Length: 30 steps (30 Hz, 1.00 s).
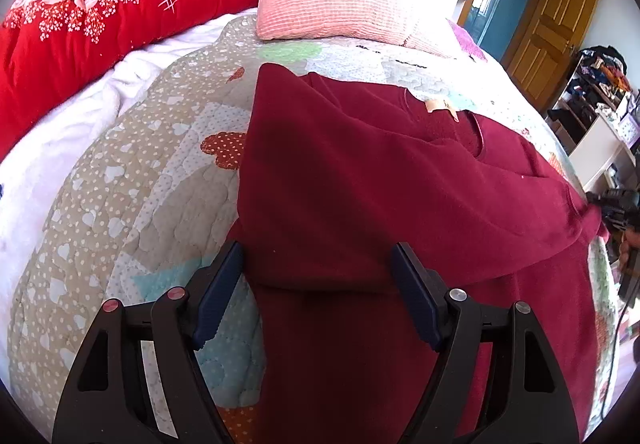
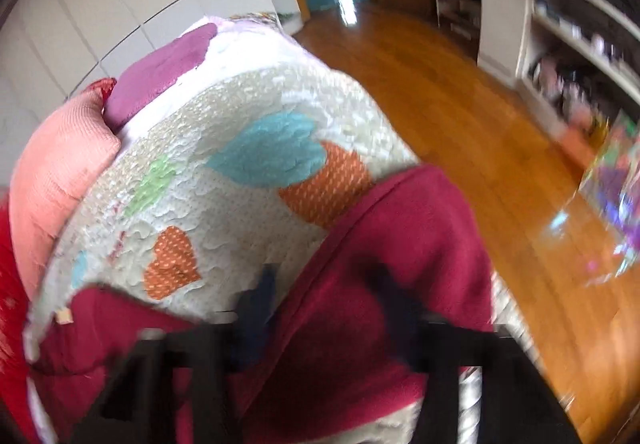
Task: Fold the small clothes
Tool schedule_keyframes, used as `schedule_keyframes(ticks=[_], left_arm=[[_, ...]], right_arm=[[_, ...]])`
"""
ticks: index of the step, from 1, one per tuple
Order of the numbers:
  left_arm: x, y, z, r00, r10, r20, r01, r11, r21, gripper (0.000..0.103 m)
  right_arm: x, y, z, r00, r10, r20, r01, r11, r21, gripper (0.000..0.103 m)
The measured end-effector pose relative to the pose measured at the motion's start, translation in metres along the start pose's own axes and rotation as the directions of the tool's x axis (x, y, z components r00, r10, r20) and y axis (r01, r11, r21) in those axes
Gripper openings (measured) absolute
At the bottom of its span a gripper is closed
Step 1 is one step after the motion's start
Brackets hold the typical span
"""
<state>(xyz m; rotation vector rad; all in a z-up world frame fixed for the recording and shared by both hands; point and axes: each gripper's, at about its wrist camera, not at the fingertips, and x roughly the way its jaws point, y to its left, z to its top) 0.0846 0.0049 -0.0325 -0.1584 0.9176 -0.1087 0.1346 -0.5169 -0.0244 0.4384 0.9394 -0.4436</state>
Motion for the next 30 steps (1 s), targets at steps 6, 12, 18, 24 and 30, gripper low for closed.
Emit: schedule_keyframes(ticks=[6, 12, 18, 24, 30], left_arm=[[-0.016, 0.012, 0.006, 0.998, -0.053, 0.042, 0.056, 0.996, -0.072, 0.076], [-0.033, 0.028, 0.011, 0.990, -0.080, 0.119, 0.097, 0.986, -0.138, 0.076], [-0.030, 0.038, 0.011, 0.977, -0.172, 0.124, 0.196, 0.956, -0.217, 0.076], [-0.037, 0.041, 0.015, 0.968, -0.190, 0.163, 0.225, 0.947, -0.231, 0.076], [-0.031, 0.046, 0.022, 0.973, -0.159, 0.166, 0.197, 0.950, -0.243, 0.076]], right_arm=[[-0.047, 0.013, -0.002, 0.985, 0.146, 0.087, -0.137, 0.986, -0.094, 0.007], [-0.145, 0.103, -0.035, 0.838, 0.534, 0.113, -0.462, 0.804, -0.375, 0.007], [-0.150, 0.201, -0.137, 0.754, 0.643, -0.134, -0.563, 0.530, -0.634, 0.007], [-0.077, 0.197, -0.177, 0.806, 0.498, -0.320, -0.591, 0.639, -0.493, 0.016], [-0.098, 0.173, -0.166, 0.813, 0.530, -0.240, -0.573, 0.659, -0.487, 0.043]])
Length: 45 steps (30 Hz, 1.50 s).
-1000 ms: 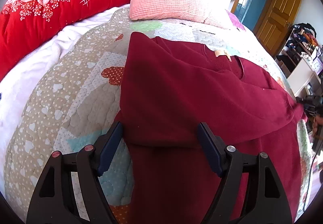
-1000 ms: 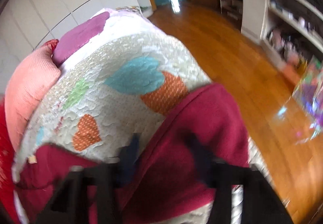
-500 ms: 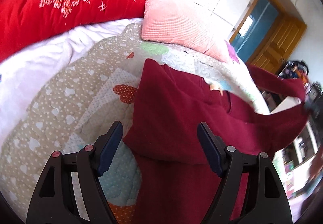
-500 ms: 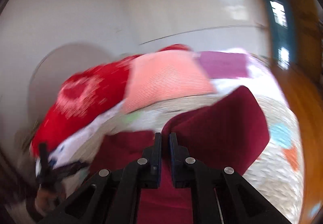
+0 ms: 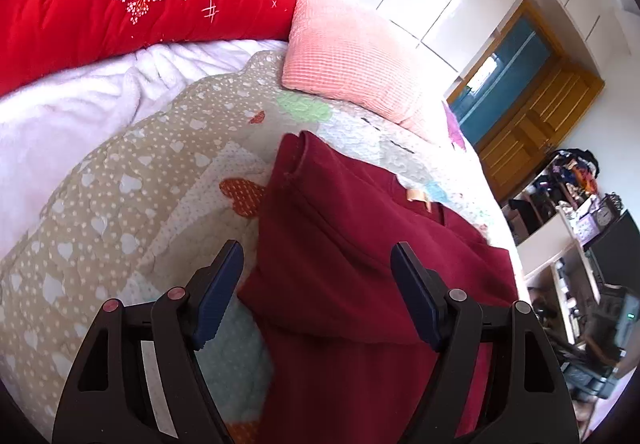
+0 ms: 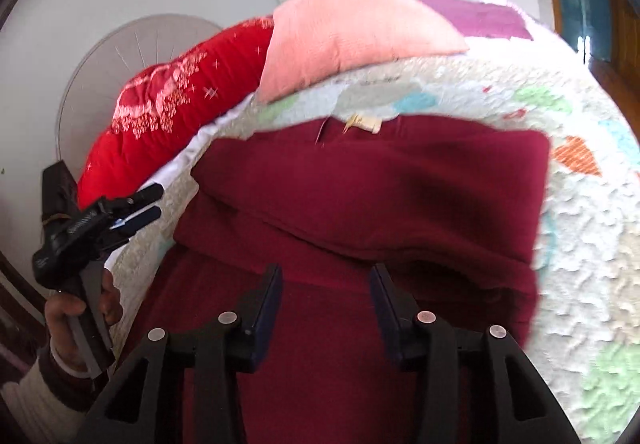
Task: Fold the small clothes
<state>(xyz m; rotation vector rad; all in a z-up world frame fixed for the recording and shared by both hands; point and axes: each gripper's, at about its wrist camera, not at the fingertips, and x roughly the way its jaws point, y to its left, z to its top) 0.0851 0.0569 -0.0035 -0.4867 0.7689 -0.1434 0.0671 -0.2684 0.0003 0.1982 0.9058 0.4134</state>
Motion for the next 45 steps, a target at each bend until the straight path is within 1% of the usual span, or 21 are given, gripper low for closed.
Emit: schedule_keyframes(ticks=[3, 7, 9, 11, 13, 14, 15, 18, 19, 20, 22, 23, 24, 26, 27, 28, 30, 32, 36, 39, 45], left_arm=[[0.012, -0.004, 0.011, 1.000, 0.029, 0.001, -0.029, 0.999, 0.025, 0.076], [0.032, -0.010, 0.023, 0.998, 0.058, -0.014, -0.057, 0.996, 0.067, 0.076], [0.040, -0.008, 0.029, 0.998, 0.068, -0.015, -0.067, 0.996, 0.059, 0.076], [0.047, -0.005, 0.034, 0.999, 0.038, -0.019, -0.037, 0.999, 0.032, 0.076], [0.052, -0.006, 0.036, 1.000, 0.015, -0.019, -0.015, 0.999, 0.034, 0.065], [0.053, -0.008, 0.035, 1.000, 0.016, -0.024, -0.015, 0.999, 0.049, 0.056], [0.054, -0.010, 0.034, 0.999, 0.025, -0.024, -0.024, 0.998, 0.062, 0.054], [0.051, -0.016, 0.032, 1.000, 0.009, -0.026, -0.007, 0.996, 0.091, 0.035], [0.050, -0.018, 0.032, 0.999, -0.002, -0.032, 0.005, 0.996, 0.093, 0.034], [0.045, -0.020, 0.031, 0.999, -0.020, -0.033, 0.023, 0.995, 0.094, 0.034], [0.034, -0.024, 0.027, 0.998, -0.050, -0.041, 0.053, 0.994, 0.099, 0.034], [0.030, -0.025, 0.025, 0.997, -0.054, -0.047, 0.059, 0.993, 0.104, 0.034], [0.026, -0.027, 0.023, 0.997, -0.051, -0.051, 0.056, 0.992, 0.110, 0.034], [0.019, -0.029, 0.014, 0.998, -0.025, -0.052, 0.032, 0.991, 0.130, 0.034], [0.019, -0.030, 0.012, 0.998, -0.013, -0.054, 0.020, 0.991, 0.136, 0.034], [0.020, -0.030, 0.009, 0.998, 0.008, -0.063, 0.001, 0.990, 0.142, 0.034], [0.023, -0.024, 0.005, 0.996, 0.047, -0.080, -0.035, 0.990, 0.135, 0.034], [0.019, -0.017, 0.005, 0.994, 0.068, -0.085, -0.058, 0.992, 0.111, 0.034], [0.002, -0.016, 0.009, 0.998, 0.064, -0.027, -0.061, 0.993, 0.098, 0.034], [0.002, -0.024, 0.010, 0.998, 0.057, -0.001, -0.056, 0.992, 0.117, 0.034], [0.021, -0.031, 0.002, 0.994, 0.090, -0.057, -0.079, 0.982, 0.172, 0.034]], right_arm=[[-0.013, -0.005, 0.005, 0.994, -0.091, 0.058, 0.093, 0.995, -0.027, 0.043], [-0.025, -0.019, 0.007, 0.977, -0.200, 0.070, 0.204, 0.977, -0.056, 0.044], [-0.025, -0.025, 0.006, 0.961, -0.267, 0.071, 0.272, 0.959, -0.083, 0.044], [-0.022, -0.028, 0.004, 0.943, -0.325, 0.066, 0.331, 0.936, -0.118, 0.045], [-0.018, -0.031, 0.002, 0.934, -0.355, 0.052, 0.358, 0.922, -0.148, 0.045], [-0.016, -0.032, 0.001, 0.931, -0.362, 0.044, 0.365, 0.917, -0.161, 0.045], [-0.014, -0.035, 0.000, 0.932, -0.361, 0.036, 0.361, 0.917, -0.168, 0.045], [-0.005, -0.041, -0.003, 0.936, -0.352, 0.021, 0.350, 0.919, -0.183, 0.044], [-0.001, -0.040, -0.001, 0.931, -0.364, 0.031, 0.363, 0.911, -0.197, 0.044], [0.002, -0.039, 0.000, 0.923, -0.382, 0.048, 0.383, 0.900, -0.210, 0.034], [0.004, -0.040, 0.004, 0.906, -0.417, 0.070, 0.423, 0.885, -0.195, 0.025], [-0.002, -0.042, 0.005, 0.908, -0.410, 0.083, 0.418, 0.892, -0.172, 0.021], [-0.011, -0.042, 0.004, 0.907, -0.408, 0.102, 0.420, 0.894, -0.156, 0.019], [-0.025, -0.045, -0.001, 0.874, -0.462, 0.147, 0.482, 0.862, -0.156, 0.017], [-0.027, -0.050, -0.005, 0.863, -0.485, 0.144, 0.503, 0.851, -0.151, 0.017], [-0.025, -0.057, -0.008, 0.866, -0.486, 0.117, 0.498, 0.855, -0.142, 0.017], [-0.019, -0.069, -0.014, 0.893, -0.449, 0.039, 0.450, 0.885, -0.119, 0.017], [-0.022, -0.068, -0.017, 0.903, -0.429, 0.006, 0.426, 0.897, -0.118, 0.017], [-0.058, -0.055, -0.017, 0.904, -0.416, 0.093, 0.424, 0.902, -0.085, 0.021], [-0.074, -0.052, -0.007, 0.927, -0.341, 0.158, 0.346, 0.938, -0.001, 0.022], [-0.022, -0.033, 0.013, 0.938, -0.326, 0.120, 0.335, 0.940, -0.062, 0.022]])
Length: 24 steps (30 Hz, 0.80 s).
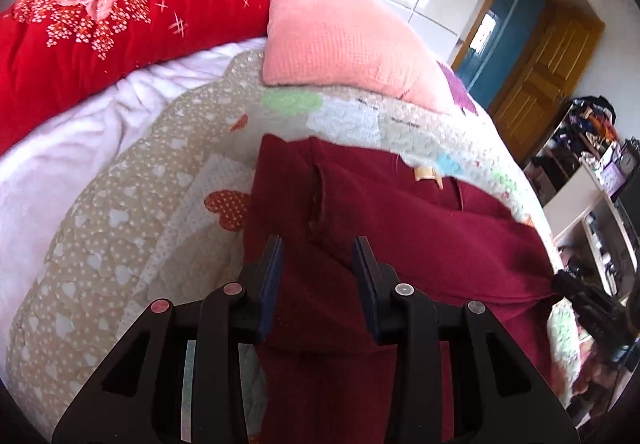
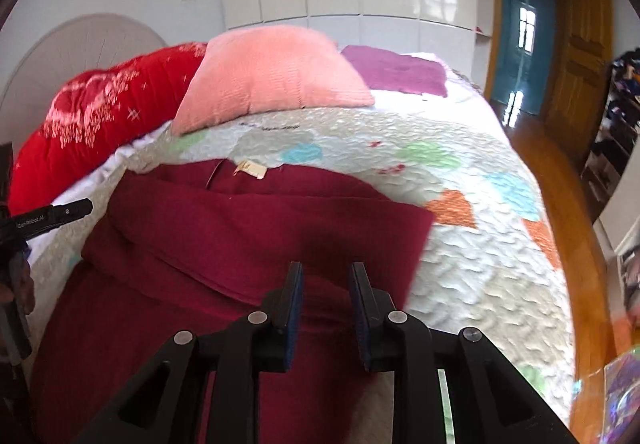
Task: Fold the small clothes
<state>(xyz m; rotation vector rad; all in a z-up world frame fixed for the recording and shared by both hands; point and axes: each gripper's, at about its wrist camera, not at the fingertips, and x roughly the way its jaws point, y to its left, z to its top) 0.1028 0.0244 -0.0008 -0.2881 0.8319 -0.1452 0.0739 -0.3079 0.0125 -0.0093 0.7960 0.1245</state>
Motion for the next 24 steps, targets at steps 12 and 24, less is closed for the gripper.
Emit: schedule_keyframes(ticks=[12, 24], left_arm=[[0.014, -0.021, 0.005, 1.000, -0.029, 0.003, 0.029, 0.998, 0.063, 0.055], [0.053, -0.003, 0.002, 0.993, 0.081, -0.084, -0.077, 0.996, 0.052, 0.062]], right_arm=[[0.012, -0.014, -0.015, 0.996, 0.069, -0.051, -0.063, 0.992, 0.112, 0.024], [0.083, -0.022, 0.012, 0.994, -0.046, -0.095, 0.056, 0.994, 0.098, 0.033]])
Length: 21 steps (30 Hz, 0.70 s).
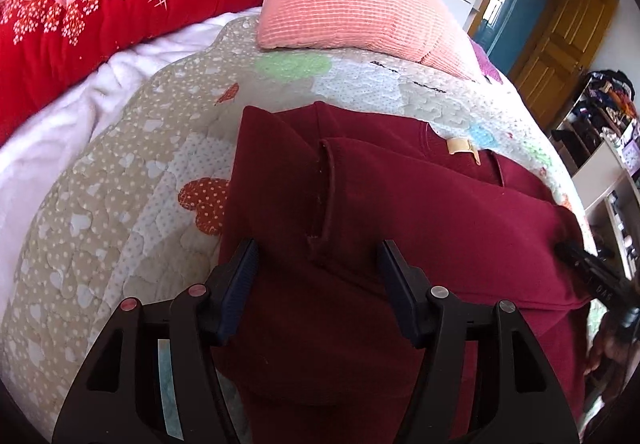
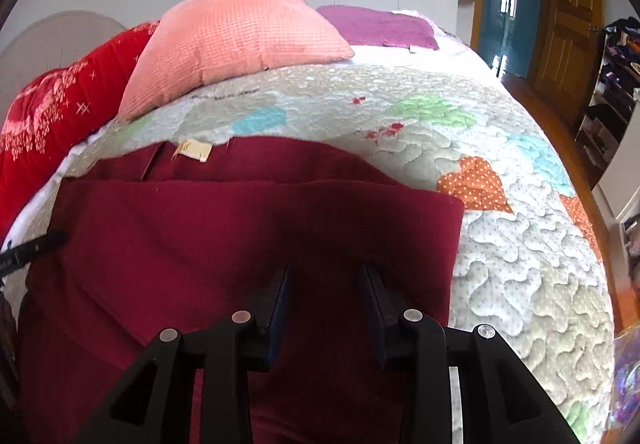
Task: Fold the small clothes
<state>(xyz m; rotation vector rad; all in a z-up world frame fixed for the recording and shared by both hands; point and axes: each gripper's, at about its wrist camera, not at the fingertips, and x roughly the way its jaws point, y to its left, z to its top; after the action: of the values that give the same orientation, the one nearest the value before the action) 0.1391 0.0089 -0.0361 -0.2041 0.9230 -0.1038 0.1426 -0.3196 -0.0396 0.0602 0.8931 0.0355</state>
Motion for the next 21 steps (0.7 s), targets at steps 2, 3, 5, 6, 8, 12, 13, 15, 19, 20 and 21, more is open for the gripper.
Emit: schedule_keyframes(ticks=[2, 3, 5, 6, 8, 12, 13, 15, 19, 20, 21], left_arm=[[0.000, -0.001, -0.001, 1.000, 0.007, 0.002, -0.007, 1.000, 0.010, 0.062], [0.000, -0.001, -0.001, 1.000, 0.007, 0.004, -0.007, 1.000, 0.011, 0.062], [0.000, -0.001, -0.001, 1.000, 0.006, 0.003, -0.006, 1.000, 0.009, 0.062], [0.000, -0.002, -0.002, 1.000, 0.005, 0.003, -0.005, 1.000, 0.009, 0.062], [0.000, -0.002, -0.003, 1.000, 0.008, 0.007, -0.008, 1.000, 0.010, 0.062], [-0.004, -0.005, -0.005, 1.000, 0.015, 0.017, -0.016, 1.000, 0.022, 0.062], [-0.006, -0.004, -0.005, 1.000, 0.014, 0.017, -0.014, 1.000, 0.022, 0.062], [-0.014, -0.001, -0.009, 1.000, 0.008, 0.017, -0.008, 1.000, 0.018, 0.062], [-0.033, 0.000, -0.021, 1.000, 0.023, 0.020, -0.024, 0.999, 0.039, 0.062], [-0.037, 0.000, -0.024, 0.999, 0.039, 0.015, -0.040, 0.998, 0.053, 0.062], [-0.040, 0.000, -0.026, 0.999, 0.049, 0.009, -0.049, 0.997, 0.059, 0.062]], right_arm=[[-0.005, 0.000, 0.003, 1.000, -0.006, -0.008, 0.006, 1.000, 0.010, 0.033], [-0.011, 0.001, 0.003, 1.000, -0.007, -0.008, 0.007, 1.000, 0.013, 0.033], [-0.027, 0.005, -0.001, 1.000, 0.012, -0.002, -0.012, 1.000, 0.017, 0.033], [-0.037, 0.007, -0.006, 1.000, 0.026, 0.008, -0.026, 1.000, 0.015, 0.034], [-0.051, 0.009, -0.017, 1.000, 0.009, 0.022, -0.009, 1.000, 0.000, 0.041], [-0.037, -0.002, -0.036, 0.997, -0.072, -0.022, 0.072, 0.997, -0.008, 0.045], [-0.034, -0.006, -0.037, 0.998, -0.063, -0.020, 0.063, 0.998, 0.004, 0.046], [-0.038, -0.009, -0.036, 0.999, -0.048, -0.011, 0.048, 0.998, 0.028, 0.046], [-0.070, -0.011, -0.039, 1.000, 0.012, 0.013, -0.013, 0.997, 0.078, 0.046], [-0.079, -0.011, -0.042, 1.000, 0.023, 0.019, -0.024, 0.996, 0.081, 0.046], [-0.085, -0.010, -0.046, 0.999, 0.028, 0.019, -0.029, 0.996, 0.081, 0.046]])
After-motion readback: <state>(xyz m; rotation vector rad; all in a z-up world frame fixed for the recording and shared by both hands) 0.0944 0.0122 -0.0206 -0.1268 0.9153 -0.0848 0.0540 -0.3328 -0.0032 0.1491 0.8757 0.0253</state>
